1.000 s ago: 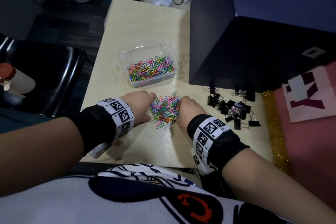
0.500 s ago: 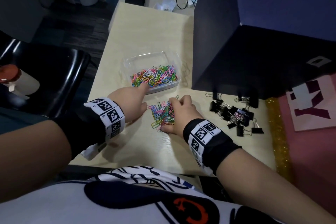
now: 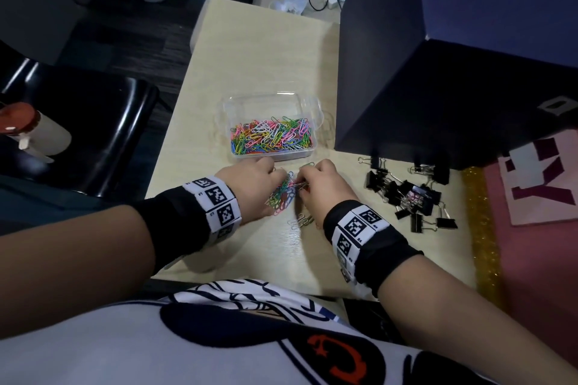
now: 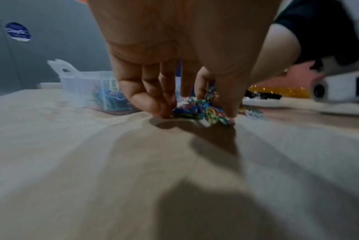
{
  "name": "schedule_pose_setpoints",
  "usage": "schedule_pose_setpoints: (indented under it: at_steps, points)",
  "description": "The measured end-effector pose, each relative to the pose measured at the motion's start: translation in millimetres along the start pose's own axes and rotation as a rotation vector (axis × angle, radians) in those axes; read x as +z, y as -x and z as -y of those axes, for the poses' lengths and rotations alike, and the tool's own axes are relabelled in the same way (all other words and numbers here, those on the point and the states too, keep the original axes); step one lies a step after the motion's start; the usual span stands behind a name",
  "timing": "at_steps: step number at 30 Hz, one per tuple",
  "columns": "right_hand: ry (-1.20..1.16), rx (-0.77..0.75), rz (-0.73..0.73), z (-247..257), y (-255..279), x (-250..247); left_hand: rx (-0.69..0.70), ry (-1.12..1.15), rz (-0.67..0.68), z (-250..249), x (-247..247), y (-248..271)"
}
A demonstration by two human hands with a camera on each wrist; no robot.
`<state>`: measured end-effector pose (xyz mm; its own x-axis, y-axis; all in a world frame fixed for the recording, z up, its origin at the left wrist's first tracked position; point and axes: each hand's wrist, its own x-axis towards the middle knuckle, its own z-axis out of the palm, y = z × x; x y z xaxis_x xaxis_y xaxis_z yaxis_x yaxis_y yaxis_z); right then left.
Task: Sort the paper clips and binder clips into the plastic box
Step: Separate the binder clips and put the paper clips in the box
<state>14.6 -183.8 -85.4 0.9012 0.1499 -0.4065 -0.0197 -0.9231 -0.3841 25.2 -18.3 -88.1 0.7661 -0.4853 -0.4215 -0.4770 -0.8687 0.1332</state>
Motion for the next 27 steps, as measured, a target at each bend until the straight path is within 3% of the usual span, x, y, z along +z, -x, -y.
schedule_pose_setpoints:
  at_steps: [9,13,23,27]
  points:
    - [-0.026,0.081,-0.067,0,-8,-21,0.002,-0.006,-0.028,2,-10,-9]
    - [-0.026,0.036,-0.107,10,-8,-43,0.001,0.045,-0.049,5,-12,-5]
    - [-0.094,-0.131,-0.262,44,-39,-52,-0.089,0.292,-0.318,31,-51,4]
    - [-0.056,-0.101,-0.179,43,-48,-52,-0.15,0.296,-0.319,45,-55,-3]
